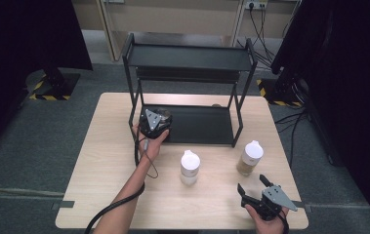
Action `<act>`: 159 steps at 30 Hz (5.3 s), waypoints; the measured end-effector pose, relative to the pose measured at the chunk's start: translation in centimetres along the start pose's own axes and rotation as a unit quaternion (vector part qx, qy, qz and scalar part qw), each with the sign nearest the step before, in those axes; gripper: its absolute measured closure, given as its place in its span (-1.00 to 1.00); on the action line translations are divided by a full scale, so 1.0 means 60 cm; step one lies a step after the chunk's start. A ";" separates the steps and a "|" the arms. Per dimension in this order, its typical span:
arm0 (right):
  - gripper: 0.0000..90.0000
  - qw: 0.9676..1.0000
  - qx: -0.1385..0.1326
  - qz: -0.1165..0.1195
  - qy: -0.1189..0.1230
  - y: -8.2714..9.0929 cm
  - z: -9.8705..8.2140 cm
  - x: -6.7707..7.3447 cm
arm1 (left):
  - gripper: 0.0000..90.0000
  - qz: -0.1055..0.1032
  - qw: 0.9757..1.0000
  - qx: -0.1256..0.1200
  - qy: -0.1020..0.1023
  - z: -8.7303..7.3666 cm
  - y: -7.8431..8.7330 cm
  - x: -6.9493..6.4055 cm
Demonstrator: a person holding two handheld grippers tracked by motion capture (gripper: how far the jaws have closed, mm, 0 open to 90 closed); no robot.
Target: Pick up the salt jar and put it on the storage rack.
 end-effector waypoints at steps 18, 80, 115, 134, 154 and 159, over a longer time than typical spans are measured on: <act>-0.78 1.000 -0.001 -0.001 0.003 0.000 0.000 0.001 | -0.25 -0.003 1.000 0.009 0.005 -0.002 0.004 0.003; -0.78 1.000 -0.001 0.001 0.005 0.000 0.000 0.002 | -0.85 -0.019 1.000 -0.017 0.008 0.051 0.049 -0.013; -0.78 1.000 -0.001 -0.001 0.004 0.001 0.000 0.001 | -0.87 -0.025 0.999 -0.030 0.004 0.065 0.122 -0.025; -0.78 1.000 -0.002 -0.001 0.005 0.001 0.000 0.001 | -0.87 -0.029 0.999 -0.020 0.014 0.047 0.157 -0.029; -0.78 1.000 -0.002 -0.003 0.007 0.000 0.000 0.002 | -0.87 -0.046 0.998 -0.034 0.021 0.053 0.212 -0.032; -0.78 1.000 -0.001 -0.002 0.006 0.000 0.000 0.002 | -0.87 -0.047 0.998 -0.033 0.021 0.047 0.225 -0.033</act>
Point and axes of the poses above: each handheld gripper's, and its own axes: y roughly backward along the jaws, z roughly out of its top, x roughly to its left, the point moved 7 cm from there along -y, roughly forward along the jaws, and after that the axes turned 10 degrees about -x, right-handed, at the moved point
